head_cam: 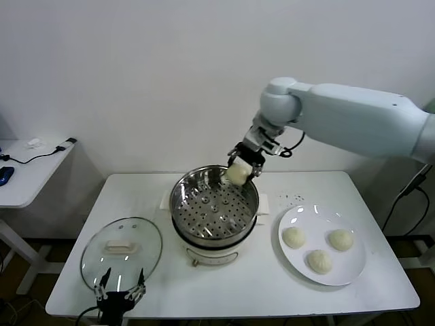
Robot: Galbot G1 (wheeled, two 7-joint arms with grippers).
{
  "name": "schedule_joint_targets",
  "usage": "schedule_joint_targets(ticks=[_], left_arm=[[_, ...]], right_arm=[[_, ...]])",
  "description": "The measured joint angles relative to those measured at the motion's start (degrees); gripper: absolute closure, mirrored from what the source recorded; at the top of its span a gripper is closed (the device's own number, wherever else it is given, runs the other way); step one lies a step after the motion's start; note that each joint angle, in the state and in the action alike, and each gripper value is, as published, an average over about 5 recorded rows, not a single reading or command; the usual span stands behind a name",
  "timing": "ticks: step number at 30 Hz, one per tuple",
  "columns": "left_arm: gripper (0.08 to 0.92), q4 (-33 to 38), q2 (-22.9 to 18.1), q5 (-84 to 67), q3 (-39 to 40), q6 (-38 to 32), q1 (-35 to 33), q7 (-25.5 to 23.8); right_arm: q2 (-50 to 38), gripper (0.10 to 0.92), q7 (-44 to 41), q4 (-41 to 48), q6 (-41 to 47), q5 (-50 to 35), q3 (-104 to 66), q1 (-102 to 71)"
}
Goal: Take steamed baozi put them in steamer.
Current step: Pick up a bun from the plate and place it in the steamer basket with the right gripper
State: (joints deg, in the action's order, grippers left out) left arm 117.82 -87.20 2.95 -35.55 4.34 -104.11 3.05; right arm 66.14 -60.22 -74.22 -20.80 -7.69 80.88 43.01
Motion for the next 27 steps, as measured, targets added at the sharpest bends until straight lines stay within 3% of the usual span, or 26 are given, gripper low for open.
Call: schedule_joint_targets(ticks=[15, 27], left_arm=[[0.177, 0.04, -0.15, 0.75, 0.89, -0.41, -0.16, 0.25], [0.177, 0.26, 0.1, 0.32, 0.54, -0.5, 0.05, 0.29]], right_arm=[[9.34, 0.372, 4.65, 15.47, -14.45, 14.0, -3.27, -10.73], [15.47, 0.371, 6.25, 27.99, -20.25, 19.07, -5.53, -16.04]])
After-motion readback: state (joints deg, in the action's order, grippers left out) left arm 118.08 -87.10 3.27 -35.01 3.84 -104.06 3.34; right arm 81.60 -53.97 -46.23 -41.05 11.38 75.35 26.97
